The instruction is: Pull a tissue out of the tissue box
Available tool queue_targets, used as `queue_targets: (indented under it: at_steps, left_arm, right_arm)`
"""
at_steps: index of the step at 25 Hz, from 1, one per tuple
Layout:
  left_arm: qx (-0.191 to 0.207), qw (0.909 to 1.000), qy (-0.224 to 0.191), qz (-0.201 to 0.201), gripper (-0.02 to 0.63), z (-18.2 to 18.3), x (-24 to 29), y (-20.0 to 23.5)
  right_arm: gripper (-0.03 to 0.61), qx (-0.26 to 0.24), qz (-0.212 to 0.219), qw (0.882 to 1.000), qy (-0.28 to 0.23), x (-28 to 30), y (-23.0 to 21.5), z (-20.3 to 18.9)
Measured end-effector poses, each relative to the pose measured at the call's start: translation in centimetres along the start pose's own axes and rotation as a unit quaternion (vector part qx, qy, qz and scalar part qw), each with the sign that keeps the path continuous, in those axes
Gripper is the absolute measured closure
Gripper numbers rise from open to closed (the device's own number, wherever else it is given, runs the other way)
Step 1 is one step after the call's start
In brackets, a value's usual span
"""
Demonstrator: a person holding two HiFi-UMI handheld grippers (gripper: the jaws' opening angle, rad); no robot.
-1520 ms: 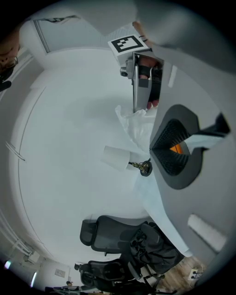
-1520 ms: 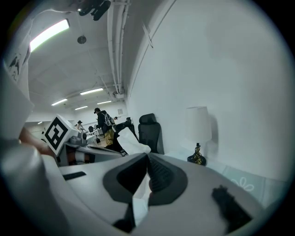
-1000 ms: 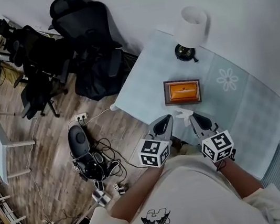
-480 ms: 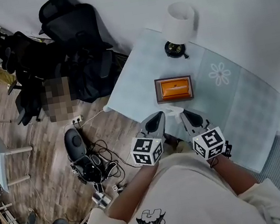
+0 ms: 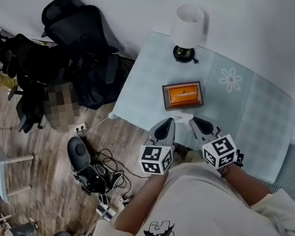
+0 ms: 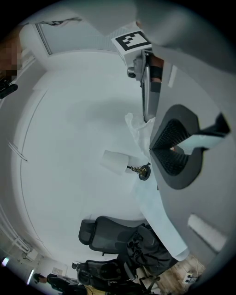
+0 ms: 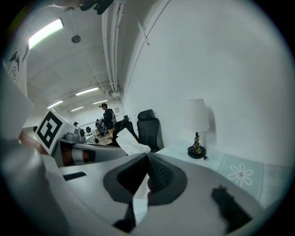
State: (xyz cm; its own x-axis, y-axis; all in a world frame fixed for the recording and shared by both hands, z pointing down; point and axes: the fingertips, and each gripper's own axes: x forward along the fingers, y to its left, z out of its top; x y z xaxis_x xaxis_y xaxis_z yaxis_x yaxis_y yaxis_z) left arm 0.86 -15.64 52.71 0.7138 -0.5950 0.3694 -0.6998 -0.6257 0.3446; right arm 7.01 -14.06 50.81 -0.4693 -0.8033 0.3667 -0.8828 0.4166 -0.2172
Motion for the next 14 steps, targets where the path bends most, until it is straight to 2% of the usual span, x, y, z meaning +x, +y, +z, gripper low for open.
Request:
queue_targets:
  at_steps: [14]
  left_arm:
    - [-0.007, 0.9999, 0.001, 0.010, 0.607, -0.31, 0.07, 0.47]
  right_arm:
    - [0.565, -0.001, 0.002, 1.000, 0.003, -0.05, -0.26, -0.25]
